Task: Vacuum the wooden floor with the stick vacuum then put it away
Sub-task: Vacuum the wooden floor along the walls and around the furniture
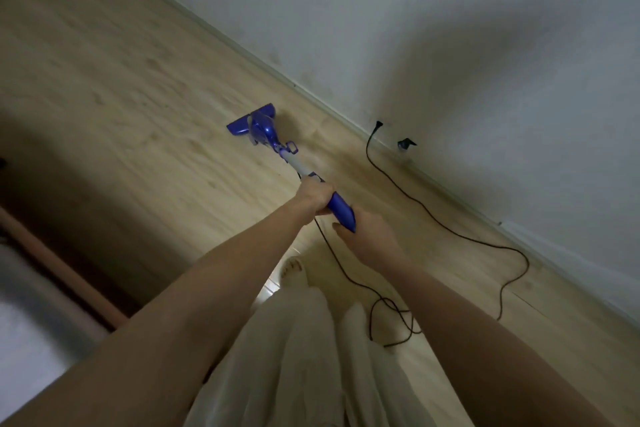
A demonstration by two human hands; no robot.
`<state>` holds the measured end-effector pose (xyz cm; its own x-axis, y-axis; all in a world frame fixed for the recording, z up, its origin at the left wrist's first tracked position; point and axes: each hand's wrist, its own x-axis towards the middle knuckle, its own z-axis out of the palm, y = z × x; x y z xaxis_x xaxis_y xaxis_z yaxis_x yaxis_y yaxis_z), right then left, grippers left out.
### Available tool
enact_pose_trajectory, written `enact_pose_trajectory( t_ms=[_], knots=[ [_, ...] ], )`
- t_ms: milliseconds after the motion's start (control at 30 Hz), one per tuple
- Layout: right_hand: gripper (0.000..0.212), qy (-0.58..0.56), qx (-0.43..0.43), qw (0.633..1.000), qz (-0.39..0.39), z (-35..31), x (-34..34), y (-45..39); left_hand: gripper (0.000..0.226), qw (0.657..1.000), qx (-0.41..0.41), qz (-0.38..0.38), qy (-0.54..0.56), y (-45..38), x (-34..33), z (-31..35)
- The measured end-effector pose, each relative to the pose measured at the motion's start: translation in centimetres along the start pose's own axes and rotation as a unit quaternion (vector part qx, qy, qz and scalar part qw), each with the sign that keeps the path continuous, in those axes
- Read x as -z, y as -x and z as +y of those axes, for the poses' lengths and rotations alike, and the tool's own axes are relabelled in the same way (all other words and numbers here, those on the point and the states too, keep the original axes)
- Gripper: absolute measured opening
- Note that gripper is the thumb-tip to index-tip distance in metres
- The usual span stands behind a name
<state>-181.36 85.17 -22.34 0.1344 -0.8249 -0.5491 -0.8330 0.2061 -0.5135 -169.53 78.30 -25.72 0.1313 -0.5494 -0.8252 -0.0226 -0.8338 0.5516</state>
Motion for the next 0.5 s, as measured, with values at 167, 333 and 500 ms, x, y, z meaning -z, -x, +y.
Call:
enact_pose_trajectory(
  t_ms=[167, 333, 500],
  knots=[
    [0.024, -0.031, -0.002, 0.999, 0.013, -5.8, -1.6, -5.5, 0.018, 1.0, -0.015, -0.009, 0.009, -3.7, 6.1, 3.6],
    [0.023, -0.059, -0.004, 0.998, -0.003, -9.7, -2.6, -8.7, 0.025, 0.999, -0.023, -0.009, 0.043, -6.2, 9.9, 5.5],
    [0.019, -0.081, -0.006, 0.997, -0.015, -12.1, -3.6, -8.6, 0.031, 0.999, -0.025, 0.009, 0.038, -6.5, 11.9, 5.5]
  ],
)
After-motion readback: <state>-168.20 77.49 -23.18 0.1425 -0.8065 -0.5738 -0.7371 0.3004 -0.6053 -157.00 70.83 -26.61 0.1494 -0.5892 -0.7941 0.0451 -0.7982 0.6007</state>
